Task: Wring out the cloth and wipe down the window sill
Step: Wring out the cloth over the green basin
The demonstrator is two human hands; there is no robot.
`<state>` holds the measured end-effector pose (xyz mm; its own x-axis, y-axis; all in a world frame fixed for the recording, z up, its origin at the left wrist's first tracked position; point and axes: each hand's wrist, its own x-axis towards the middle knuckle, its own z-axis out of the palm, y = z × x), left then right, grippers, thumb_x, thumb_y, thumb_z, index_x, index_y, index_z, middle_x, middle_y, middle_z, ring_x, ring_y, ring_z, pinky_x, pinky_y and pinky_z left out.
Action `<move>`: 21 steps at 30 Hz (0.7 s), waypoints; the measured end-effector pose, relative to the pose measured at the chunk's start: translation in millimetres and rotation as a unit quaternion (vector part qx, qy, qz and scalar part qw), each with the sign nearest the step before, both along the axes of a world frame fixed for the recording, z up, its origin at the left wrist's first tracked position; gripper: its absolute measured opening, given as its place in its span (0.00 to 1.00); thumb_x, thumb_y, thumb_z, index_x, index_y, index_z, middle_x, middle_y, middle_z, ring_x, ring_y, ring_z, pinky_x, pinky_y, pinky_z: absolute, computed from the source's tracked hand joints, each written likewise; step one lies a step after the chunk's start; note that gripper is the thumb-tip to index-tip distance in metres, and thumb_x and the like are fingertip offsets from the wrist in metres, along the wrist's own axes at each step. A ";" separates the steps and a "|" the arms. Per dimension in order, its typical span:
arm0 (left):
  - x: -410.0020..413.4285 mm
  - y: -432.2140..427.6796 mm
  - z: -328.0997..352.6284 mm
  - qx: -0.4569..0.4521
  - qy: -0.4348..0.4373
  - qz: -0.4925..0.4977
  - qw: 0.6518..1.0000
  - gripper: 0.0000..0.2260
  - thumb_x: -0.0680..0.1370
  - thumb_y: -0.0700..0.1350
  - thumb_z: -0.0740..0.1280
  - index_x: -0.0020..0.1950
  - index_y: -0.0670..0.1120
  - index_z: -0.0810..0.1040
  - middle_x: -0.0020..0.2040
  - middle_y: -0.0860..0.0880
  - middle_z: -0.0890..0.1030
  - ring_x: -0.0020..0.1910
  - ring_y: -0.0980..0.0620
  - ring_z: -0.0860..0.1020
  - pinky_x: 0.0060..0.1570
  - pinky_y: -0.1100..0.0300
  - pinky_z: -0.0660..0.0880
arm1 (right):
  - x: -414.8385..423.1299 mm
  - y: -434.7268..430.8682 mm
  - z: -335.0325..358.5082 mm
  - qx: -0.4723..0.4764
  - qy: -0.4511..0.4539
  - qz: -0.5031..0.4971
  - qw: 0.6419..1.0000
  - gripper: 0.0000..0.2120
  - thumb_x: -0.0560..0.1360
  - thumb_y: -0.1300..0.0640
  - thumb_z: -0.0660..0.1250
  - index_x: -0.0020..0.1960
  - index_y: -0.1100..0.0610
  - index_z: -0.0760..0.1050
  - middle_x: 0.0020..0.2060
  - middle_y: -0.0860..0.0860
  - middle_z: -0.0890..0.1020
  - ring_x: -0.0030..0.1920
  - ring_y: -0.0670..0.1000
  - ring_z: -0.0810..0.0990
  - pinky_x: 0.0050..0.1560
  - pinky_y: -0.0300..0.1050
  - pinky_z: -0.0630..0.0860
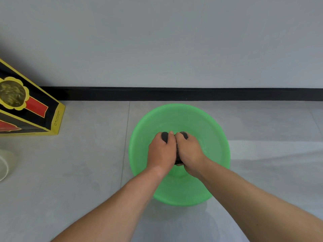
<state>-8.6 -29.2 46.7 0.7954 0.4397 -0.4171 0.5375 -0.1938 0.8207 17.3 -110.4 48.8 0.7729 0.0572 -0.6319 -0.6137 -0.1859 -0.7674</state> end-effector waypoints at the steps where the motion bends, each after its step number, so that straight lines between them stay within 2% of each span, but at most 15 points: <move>1: 1.3 -0.4 0.2 -0.006 0.001 0.004 1.000 0.15 0.81 0.53 0.60 0.37 0.47 0.70 0.34 0.51 0.75 0.35 0.49 0.74 0.36 0.56 0.69 | 1.1 0.3 -0.6 0.001 0.001 -0.003 1.000 0.15 0.79 0.57 0.59 0.34 0.55 0.63 0.25 0.50 0.66 0.25 0.50 0.65 0.25 0.41 0.63; 3: 3.4 0.1 -1.0 -0.027 0.015 0.020 0.999 0.15 0.81 0.54 0.61 0.39 0.46 0.72 0.36 0.51 0.76 0.37 0.48 0.75 0.38 0.55 0.70 | 2.3 0.4 1.3 0.006 0.009 -0.003 1.000 0.13 0.80 0.53 0.59 0.39 0.58 0.69 0.30 0.53 0.73 0.29 0.53 0.71 0.27 0.44 0.69; 5: 2.9 3.0 -2.7 -0.064 0.036 0.036 0.997 0.14 0.80 0.57 0.61 0.45 0.47 0.73 0.40 0.50 0.78 0.40 0.47 0.77 0.42 0.52 0.75 | 2.3 -3.0 8.7 0.002 0.010 0.005 1.000 0.12 0.82 0.48 0.59 0.50 0.55 0.74 0.42 0.52 0.79 0.38 0.53 0.79 0.31 0.47 0.78; 7: 1.0 5.8 1.1 -0.093 0.034 0.027 0.995 0.14 0.78 0.61 0.62 0.54 0.52 0.71 0.47 0.50 0.79 0.45 0.47 0.80 0.45 0.48 0.78 | 2.1 -9.1 17.5 0.013 -0.019 0.018 1.000 0.09 0.83 0.47 0.58 0.57 0.48 0.74 0.49 0.49 0.79 0.43 0.50 0.81 0.34 0.49 0.82; 9: 1.7 6.7 7.9 -0.097 -0.006 -0.003 0.995 0.15 0.76 0.62 0.62 0.61 0.59 0.69 0.52 0.52 0.78 0.50 0.49 0.80 0.48 0.48 0.80 | 3.7 -12.9 27.0 0.024 -0.057 0.021 0.998 0.09 0.83 0.50 0.59 0.61 0.45 0.73 0.50 0.47 0.78 0.41 0.47 0.81 0.34 0.49 0.83; 10: 2.2 6.2 12.4 -0.088 -0.033 -0.017 0.995 0.15 0.77 0.61 0.62 0.62 0.60 0.69 0.53 0.54 0.78 0.51 0.51 0.80 0.48 0.50 0.80 | 4.8 -12.6 30.5 0.021 -0.073 0.017 0.997 0.09 0.82 0.50 0.59 0.61 0.45 0.73 0.49 0.47 0.79 0.40 0.46 0.81 0.32 0.47 0.81; 12: 2.6 3.2 19.0 -0.034 -0.075 -0.037 0.996 0.11 0.79 0.58 0.62 0.58 0.56 0.72 0.48 0.54 0.79 0.47 0.54 0.79 0.46 0.55 0.77 | 7.3 -8.8 32.5 0.001 -0.097 0.010 0.995 0.07 0.82 0.50 0.60 0.54 0.48 0.76 0.43 0.46 0.80 0.38 0.48 0.79 0.28 0.43 0.76; 13: 2.5 1.8 21.1 0.005 -0.092 -0.039 0.995 0.09 0.80 0.57 0.61 0.53 0.54 0.72 0.44 0.53 0.79 0.43 0.54 0.78 0.43 0.53 0.76 | 7.5 -6.5 32.3 -0.010 -0.105 0.014 0.994 0.08 0.82 0.49 0.59 0.49 0.49 0.76 0.38 0.46 0.80 0.36 0.48 0.78 0.28 0.42 0.74; 15: 1.5 -1.0 21.4 0.055 -0.108 -0.033 0.992 0.12 0.81 0.57 0.59 0.46 0.50 0.70 0.37 0.51 0.79 0.38 0.50 0.78 0.39 0.49 0.75 | 6.9 -1.8 31.8 -0.012 -0.091 0.020 0.996 0.14 0.82 0.47 0.59 0.43 0.52 0.75 0.32 0.46 0.79 0.33 0.48 0.77 0.30 0.43 0.72; 18: 2.1 -5.5 21.2 0.049 -0.102 -0.020 0.993 0.14 0.82 0.56 0.56 0.43 0.49 0.71 0.35 0.51 0.80 0.37 0.50 0.79 0.38 0.47 0.76 | 7.3 -0.6 30.8 0.017 -0.038 0.026 0.999 0.17 0.82 0.45 0.58 0.45 0.55 0.77 0.33 0.50 0.81 0.32 0.49 0.79 0.31 0.44 0.74; 21: 3.8 -9.0 20.5 0.043 -0.088 -0.015 0.995 0.14 0.82 0.54 0.56 0.42 0.48 0.72 0.36 0.51 0.80 0.39 0.49 0.79 0.41 0.47 0.76 | 9.2 -3.0 25.1 0.033 -0.015 0.028 0.999 0.16 0.81 0.49 0.59 0.43 0.59 0.76 0.31 0.52 0.79 0.31 0.51 0.76 0.28 0.42 0.70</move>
